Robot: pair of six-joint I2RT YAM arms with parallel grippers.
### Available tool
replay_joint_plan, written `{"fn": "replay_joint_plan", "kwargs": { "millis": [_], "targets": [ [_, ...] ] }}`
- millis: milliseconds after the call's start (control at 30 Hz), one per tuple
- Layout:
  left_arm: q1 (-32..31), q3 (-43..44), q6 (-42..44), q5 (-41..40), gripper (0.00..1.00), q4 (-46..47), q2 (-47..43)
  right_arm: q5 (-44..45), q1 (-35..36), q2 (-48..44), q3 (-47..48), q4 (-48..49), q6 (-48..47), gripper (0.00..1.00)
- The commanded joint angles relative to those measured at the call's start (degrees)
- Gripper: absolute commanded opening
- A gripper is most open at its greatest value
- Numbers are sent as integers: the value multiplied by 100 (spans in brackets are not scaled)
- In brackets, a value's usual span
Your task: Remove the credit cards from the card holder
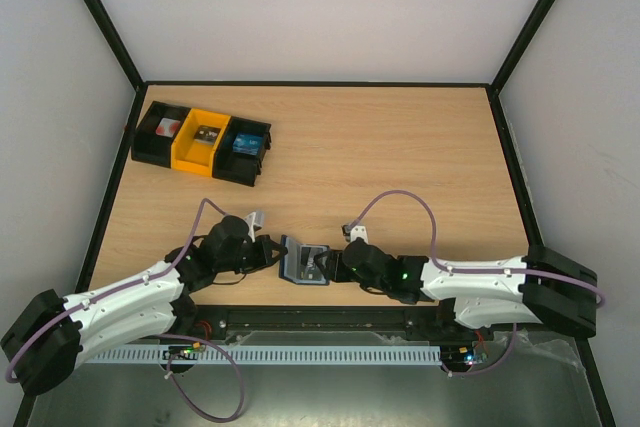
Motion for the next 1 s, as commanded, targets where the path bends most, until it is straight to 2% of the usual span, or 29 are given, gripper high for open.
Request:
{"fn": "replay_joint_plan", "kwargs": {
  "millis": [0, 100, 267, 533, 667, 733, 833, 967],
  "targets": [
    [-16, -55, -33, -48, 3, 177, 33, 270, 26, -313, -138, -66, -33, 50],
    [-23, -37, -27, -105, 3, 158, 88, 138, 25, -283, -184, 190, -82, 44],
    [-22, 103, 8, -379, 11, -205, 129, -106, 30, 88, -132, 571, -141, 31],
    [-17, 277, 31, -658, 23, -556, -24, -292, 26, 803, 195, 831, -297, 23],
    [-13, 412, 100, -819, 34, -873, -79, -199, 25, 1142, 290, 810, -323, 21],
    [-9, 507, 151, -921, 47, -1055, -115, -176, 25, 1280, 278, 819, -320, 20],
    [-13, 655, 212, -1082, 60, -1312, -166, -159, 25, 1425, 260, 816, -301, 19],
    [-14, 796, 266, -1177, 69, -1456, -251, -152, 25, 1488, 220, 821, -262, 16]
  ]
}}
